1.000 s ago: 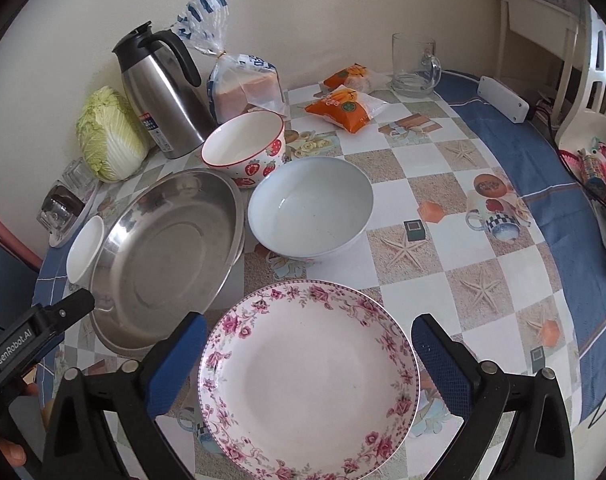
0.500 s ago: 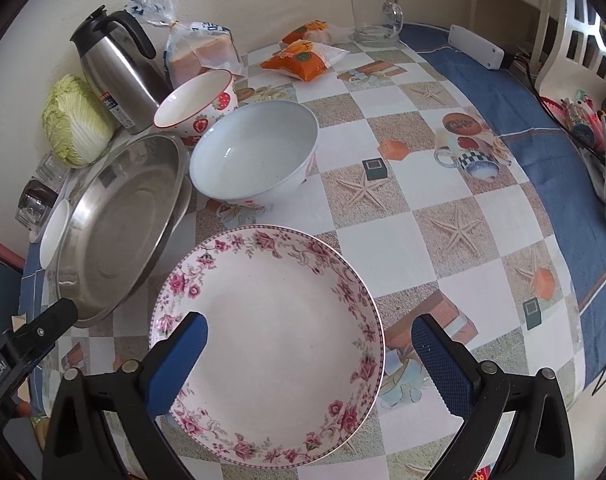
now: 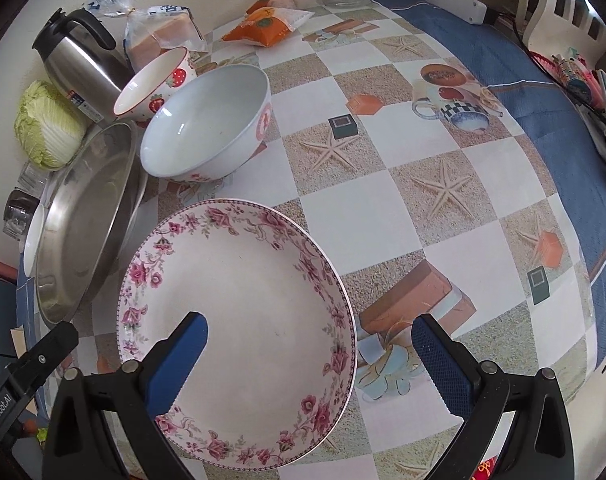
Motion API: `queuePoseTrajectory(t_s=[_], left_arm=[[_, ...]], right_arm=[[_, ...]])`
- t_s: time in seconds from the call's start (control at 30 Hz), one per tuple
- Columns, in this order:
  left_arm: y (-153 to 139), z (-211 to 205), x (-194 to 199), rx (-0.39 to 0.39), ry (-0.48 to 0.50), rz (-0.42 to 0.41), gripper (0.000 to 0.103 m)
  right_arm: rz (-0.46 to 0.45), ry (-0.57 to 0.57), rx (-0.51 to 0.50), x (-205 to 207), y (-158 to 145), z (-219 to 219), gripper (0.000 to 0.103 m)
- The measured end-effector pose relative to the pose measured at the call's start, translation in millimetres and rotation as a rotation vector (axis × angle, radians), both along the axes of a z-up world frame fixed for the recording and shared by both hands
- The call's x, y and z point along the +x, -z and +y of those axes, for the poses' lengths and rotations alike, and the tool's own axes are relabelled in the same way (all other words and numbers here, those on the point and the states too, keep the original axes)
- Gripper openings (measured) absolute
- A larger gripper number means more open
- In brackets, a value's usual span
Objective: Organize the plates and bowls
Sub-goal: 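Move both grippers to the rim of the pink-rose plate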
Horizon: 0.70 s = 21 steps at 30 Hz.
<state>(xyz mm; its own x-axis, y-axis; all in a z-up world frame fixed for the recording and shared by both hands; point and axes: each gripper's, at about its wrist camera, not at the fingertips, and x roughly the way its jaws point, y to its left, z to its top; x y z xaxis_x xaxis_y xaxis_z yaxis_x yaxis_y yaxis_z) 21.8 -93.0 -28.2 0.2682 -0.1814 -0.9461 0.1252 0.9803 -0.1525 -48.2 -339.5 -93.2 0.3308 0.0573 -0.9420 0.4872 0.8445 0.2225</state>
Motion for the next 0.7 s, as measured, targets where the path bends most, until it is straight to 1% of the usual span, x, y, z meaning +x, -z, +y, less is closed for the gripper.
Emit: queuePoseTrajectory(t_s=[0.2,0.33,0.43,0.6,0.67,0.7], left_arm=[[8.8,-6.2,-0.1,0.011,0.015,0.042,0.098],[16.6,-9.0,0.7,0.025,0.018,0.064,0.098],[22.9,-12.4,-0.3,0.019,0.025,0.089,0.098],[29.2,-24.0,-0.9,0.028,0.05,0.095,0.098],[32.4,-28.1,-0.9,0.038,0.052,0.096,0.094],[33.6,-29.1,-0.7,0.036,0.052,0.098,0.088]], right_arm=[[0.013,0.007,0.007,2.2,5.3,-2.1,0.103],[0.037,0.016,0.027,4.8,16.2,-7.4,0.103],[0.053,0.02,0.023,5.5,20.6,-9.2,0.103],[0.053,0.029,0.027,5.0,24.5,-13.9,0.103],[0.056,0.029,0.027,6.0,26.0,-14.9,0.103],[0.053,0.032,0.026,6.6,26.2,-14.5,0.103]])
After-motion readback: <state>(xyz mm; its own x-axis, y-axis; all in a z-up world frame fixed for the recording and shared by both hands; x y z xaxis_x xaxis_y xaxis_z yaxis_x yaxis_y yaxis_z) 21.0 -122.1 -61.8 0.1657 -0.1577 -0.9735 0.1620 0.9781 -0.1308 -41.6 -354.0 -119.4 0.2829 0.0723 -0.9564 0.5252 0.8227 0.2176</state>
